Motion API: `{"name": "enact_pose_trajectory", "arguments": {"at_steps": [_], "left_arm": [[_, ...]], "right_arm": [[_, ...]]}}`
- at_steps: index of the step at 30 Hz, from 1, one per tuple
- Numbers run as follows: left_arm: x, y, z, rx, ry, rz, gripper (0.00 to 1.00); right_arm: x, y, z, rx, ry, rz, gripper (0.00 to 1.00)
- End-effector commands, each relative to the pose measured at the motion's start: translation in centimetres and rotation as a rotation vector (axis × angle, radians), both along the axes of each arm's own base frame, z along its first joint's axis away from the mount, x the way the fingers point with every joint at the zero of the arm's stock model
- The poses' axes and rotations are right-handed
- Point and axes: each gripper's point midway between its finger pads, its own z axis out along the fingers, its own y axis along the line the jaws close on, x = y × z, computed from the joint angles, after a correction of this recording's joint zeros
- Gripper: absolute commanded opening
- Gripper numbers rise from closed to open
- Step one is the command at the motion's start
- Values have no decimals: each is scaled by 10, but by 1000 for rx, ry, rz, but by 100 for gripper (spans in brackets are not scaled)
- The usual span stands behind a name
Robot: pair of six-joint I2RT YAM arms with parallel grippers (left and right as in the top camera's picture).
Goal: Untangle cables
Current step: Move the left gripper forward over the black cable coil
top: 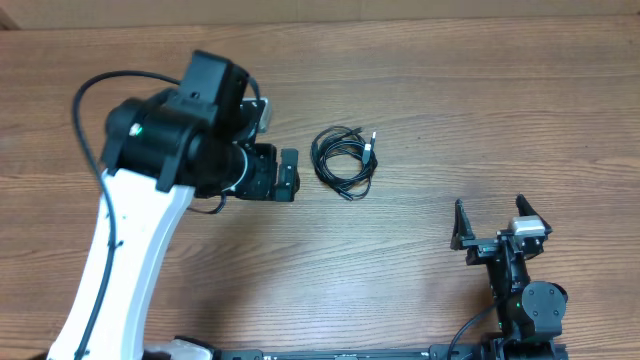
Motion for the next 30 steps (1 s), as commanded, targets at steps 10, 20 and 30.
{"name": "enact_pose_trajectory", "arguments": {"at_steps": [10,20,30], "left_arm": [[5,-5,0,-1,-16,-49,100],[7,-6,1,-2,-26,-55,100],[9,-4,0,7,-34,-52,100]], "right_arm": [[-38,97,7,176,26,612,100],[-93,132,78,265,-177,970,100],[-119,111,186,207,-501,844,100]]}}
